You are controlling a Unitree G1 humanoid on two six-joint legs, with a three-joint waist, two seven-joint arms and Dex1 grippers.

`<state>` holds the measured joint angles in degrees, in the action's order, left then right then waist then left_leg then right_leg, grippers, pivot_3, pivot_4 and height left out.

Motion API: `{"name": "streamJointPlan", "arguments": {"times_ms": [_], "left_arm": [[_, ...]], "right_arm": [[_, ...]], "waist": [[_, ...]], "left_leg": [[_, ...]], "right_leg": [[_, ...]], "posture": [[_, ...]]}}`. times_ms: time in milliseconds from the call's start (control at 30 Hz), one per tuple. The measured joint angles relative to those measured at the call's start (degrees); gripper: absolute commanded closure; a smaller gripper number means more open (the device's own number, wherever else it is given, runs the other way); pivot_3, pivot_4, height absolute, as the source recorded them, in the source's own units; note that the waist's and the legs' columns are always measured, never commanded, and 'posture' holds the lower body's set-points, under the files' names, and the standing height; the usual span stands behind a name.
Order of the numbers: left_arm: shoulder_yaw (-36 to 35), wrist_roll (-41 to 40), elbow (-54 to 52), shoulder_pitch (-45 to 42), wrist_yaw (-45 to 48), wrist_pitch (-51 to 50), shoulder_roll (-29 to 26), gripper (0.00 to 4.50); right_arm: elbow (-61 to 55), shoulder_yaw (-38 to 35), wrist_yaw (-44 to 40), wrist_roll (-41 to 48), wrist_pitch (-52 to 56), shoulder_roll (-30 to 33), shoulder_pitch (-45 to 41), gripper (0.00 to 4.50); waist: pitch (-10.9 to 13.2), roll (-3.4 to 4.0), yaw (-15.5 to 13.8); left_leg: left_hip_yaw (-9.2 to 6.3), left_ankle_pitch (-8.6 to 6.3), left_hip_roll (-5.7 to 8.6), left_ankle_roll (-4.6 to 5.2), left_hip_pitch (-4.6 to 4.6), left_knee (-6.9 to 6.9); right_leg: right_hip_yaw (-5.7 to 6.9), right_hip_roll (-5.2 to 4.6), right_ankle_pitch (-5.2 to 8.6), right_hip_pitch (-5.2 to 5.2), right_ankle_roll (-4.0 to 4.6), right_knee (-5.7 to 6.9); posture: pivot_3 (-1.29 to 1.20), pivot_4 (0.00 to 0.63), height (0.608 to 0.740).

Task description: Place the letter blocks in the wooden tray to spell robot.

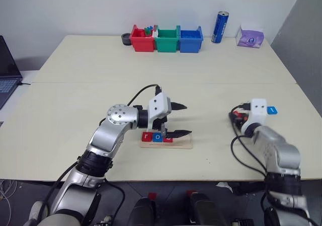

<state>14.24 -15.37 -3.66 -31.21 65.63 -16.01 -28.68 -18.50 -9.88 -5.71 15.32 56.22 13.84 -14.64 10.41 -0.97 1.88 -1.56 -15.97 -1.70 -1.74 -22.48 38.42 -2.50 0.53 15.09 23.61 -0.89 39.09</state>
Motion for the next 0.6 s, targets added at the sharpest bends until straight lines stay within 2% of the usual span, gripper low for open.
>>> {"name": "streamJointPlan", "arguments": {"times_ms": [133, 333, 567, 600], "left_arm": [[-0.02, -0.40, -0.72, 1.49, 1.70, 0.00, -2.21, 0.00], [-0.04, -1.10, -1.46, 1.63, 2.02, -0.17, -2.30, 0.00], [-0.03, -1.34, -1.46, 1.60, 2.11, -0.20, -1.72, 0.00], [-0.03, -1.33, -1.45, 1.60, 2.18, -0.16, -1.71, 0.00]], "right_arm": [[-14.44, 4.15, 5.62, -0.53, 11.85, -5.16, 5.20, 2.63], [-20.65, 6.65, 9.20, -2.28, 16.72, -7.85, 8.35, 2.63], [-22.21, 6.27, 9.22, -2.47, 18.73, -10.52, 8.08, 0.24], [-22.22, 5.22, 9.03, -2.18, 19.40, -11.69, 7.30, 0.04]], "waist": [[0.00, 0.00, -0.21], [-0.01, -0.01, -0.24], [-0.01, -0.02, -0.20], [-0.01, -0.02, -0.19]], "left_leg": [[0.03, 0.00, 0.07, -0.01, -0.03, 0.04], [0.08, 0.00, 0.09, 0.00, -0.02, 0.06], [0.03, 0.00, 0.06, 0.00, -0.02, 0.03], [0.05, 0.00, 0.06, 0.00, -0.02, 0.04]], "right_leg": [[0.02, -0.04, 0.04, 0.00, -0.06, -0.04], [0.05, -0.05, 0.17, -0.02, -0.28, -0.08], [0.05, -0.01, 0.18, -0.01, -0.29, -0.08], [0.05, -0.01, 0.18, -0.01, -0.29, -0.08]], "posture": [[0.00, 0.150, 0.740], [0.00, 0.150, 0.740], [0.00, 0.150, 0.740], [0.00, 0.150, 0.740]]}}
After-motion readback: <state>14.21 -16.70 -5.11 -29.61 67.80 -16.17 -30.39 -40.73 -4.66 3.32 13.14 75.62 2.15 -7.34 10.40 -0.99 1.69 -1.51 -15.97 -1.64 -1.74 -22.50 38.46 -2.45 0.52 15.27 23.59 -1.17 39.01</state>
